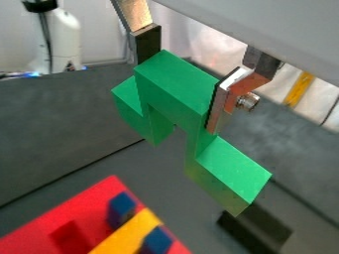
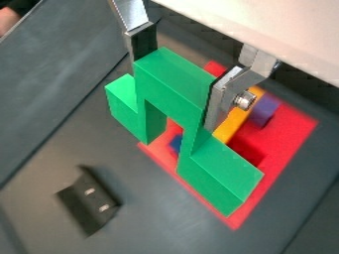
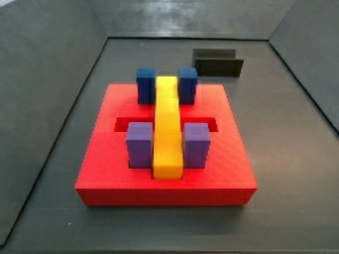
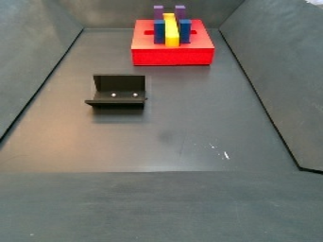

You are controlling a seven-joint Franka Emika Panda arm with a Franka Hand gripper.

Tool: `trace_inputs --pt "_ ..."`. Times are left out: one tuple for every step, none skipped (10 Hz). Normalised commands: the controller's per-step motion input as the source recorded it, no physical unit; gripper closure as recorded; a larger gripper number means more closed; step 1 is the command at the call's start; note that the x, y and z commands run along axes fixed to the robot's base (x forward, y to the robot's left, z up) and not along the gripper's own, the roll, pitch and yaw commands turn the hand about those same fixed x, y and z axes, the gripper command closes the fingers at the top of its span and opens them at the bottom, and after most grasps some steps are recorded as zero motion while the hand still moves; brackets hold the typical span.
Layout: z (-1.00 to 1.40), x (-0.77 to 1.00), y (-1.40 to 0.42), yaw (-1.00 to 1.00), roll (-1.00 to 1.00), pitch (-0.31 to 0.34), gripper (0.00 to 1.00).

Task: Pick up the green object. Move up. Place the green object on the fixture. Regrasp the green object. Move to above the board. Insert the green object.
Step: Move to above the board, then insert the green object.

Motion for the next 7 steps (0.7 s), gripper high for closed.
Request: trace_inputs --pt "0.05 -0.20 -0.20 -0.04 -1.00 0.008 1.00" --pt "0.02 -0.12 -0.08 -0.04 -1.00 -0.012 1.00" --pt "0.00 -0.08 -0.01 -0.03 -0.83 -0.027 1.00" --pt "0.01 -0.05 0.00 -0.02 -0.54 -0.022 1.00" --pt "0.00 -0.04 0.00 -0.01 -0.41 -0.021 1.00" --pt "0.00 0.01 0.00 0.00 0.00 0.000 1.00" --pt "0.00 0.00 0.00 0.00 -0.01 -0.006 1.00"
